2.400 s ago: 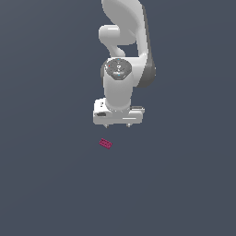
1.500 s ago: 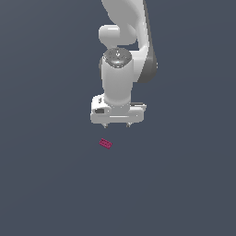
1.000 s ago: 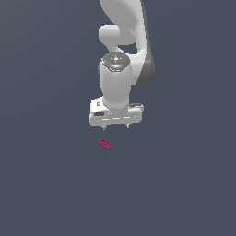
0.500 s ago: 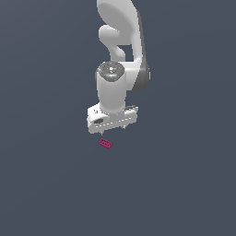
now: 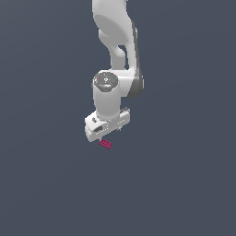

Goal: Pick up the object and move it to a goal position.

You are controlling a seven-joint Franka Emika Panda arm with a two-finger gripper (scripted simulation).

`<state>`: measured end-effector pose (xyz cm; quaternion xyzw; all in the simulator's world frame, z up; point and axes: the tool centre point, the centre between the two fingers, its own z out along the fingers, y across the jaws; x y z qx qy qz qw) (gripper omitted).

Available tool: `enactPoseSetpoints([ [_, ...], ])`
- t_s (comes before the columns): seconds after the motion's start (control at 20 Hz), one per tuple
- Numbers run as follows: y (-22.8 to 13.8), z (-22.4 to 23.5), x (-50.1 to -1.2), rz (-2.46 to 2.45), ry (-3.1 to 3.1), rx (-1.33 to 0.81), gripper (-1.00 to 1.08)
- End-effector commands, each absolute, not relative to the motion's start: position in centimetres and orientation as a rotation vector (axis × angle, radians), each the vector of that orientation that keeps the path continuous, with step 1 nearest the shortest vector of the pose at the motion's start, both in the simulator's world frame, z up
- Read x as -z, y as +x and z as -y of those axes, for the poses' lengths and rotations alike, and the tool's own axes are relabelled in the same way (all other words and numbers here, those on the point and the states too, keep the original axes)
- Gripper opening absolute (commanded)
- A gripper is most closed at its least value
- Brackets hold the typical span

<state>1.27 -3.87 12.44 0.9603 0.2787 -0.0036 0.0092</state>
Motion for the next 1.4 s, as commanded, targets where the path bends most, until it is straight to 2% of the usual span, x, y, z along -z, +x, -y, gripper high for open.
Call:
enactPoseSetpoints([
  [0.0, 1.3, 4.3, -11.7, -0.968, 2.97, 0.012, 1.0],
  [0.75, 0.9, 6.2, -7.5, -1.479, 2.766, 0.007, 1.0],
  [1.35, 0.8, 6.8, -6.2, -1.629, 2.686, 0.0, 1.0],
])
